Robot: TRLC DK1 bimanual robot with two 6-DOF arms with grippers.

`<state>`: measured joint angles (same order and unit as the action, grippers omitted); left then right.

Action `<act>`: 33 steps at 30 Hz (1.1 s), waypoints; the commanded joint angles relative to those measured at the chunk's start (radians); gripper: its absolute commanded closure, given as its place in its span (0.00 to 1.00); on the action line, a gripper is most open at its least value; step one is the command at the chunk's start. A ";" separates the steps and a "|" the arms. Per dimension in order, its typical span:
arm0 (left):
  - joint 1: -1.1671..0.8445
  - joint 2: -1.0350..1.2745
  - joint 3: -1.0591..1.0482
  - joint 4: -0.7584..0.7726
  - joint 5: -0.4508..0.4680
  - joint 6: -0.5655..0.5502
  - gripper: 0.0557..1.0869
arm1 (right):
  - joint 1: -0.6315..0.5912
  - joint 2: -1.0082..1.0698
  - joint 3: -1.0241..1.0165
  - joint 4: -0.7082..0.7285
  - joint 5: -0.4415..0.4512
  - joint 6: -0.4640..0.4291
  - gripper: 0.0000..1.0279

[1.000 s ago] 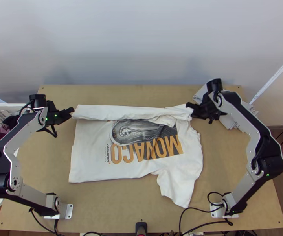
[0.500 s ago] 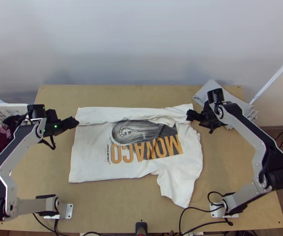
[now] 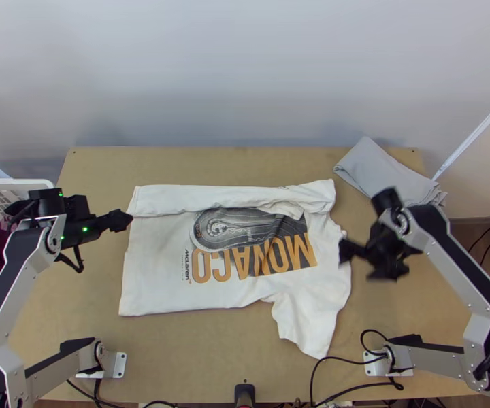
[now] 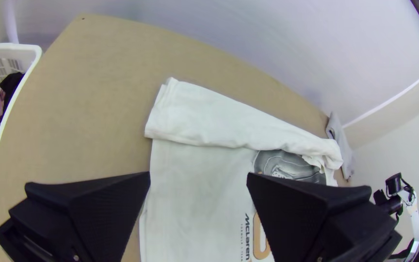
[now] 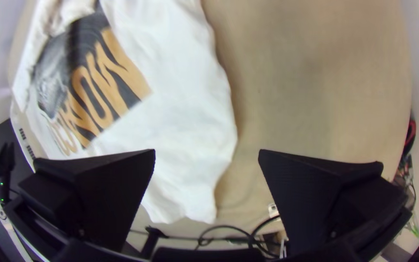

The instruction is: Fold the t-shirt

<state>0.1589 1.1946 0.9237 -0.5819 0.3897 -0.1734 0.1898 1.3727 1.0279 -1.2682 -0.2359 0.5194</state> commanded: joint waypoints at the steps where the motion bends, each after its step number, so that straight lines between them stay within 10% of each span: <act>1: 0.014 -0.032 -0.016 -0.027 0.011 0.029 0.06 | 0.036 -0.047 -0.106 -0.068 -0.006 -0.024 0.12; 8: 0.014 -0.052 -0.019 -0.038 0.012 0.034 0.06 | 0.125 -0.121 -0.241 0.044 -0.008 -0.016 0.49; 24: 0.025 -0.086 -0.019 -0.105 0.011 0.097 0.06 | 0.181 0.020 -0.333 0.228 -0.008 0.004 0.50; 33: 0.030 -0.079 0.003 -0.423 0.005 0.453 0.06 | 0.206 0.017 -0.359 0.291 -0.005 -0.005 0.97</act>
<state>0.1795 1.1225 0.9237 -0.8871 0.3897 0.1032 0.3809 1.3800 0.7067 -1.0069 -0.2359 0.5053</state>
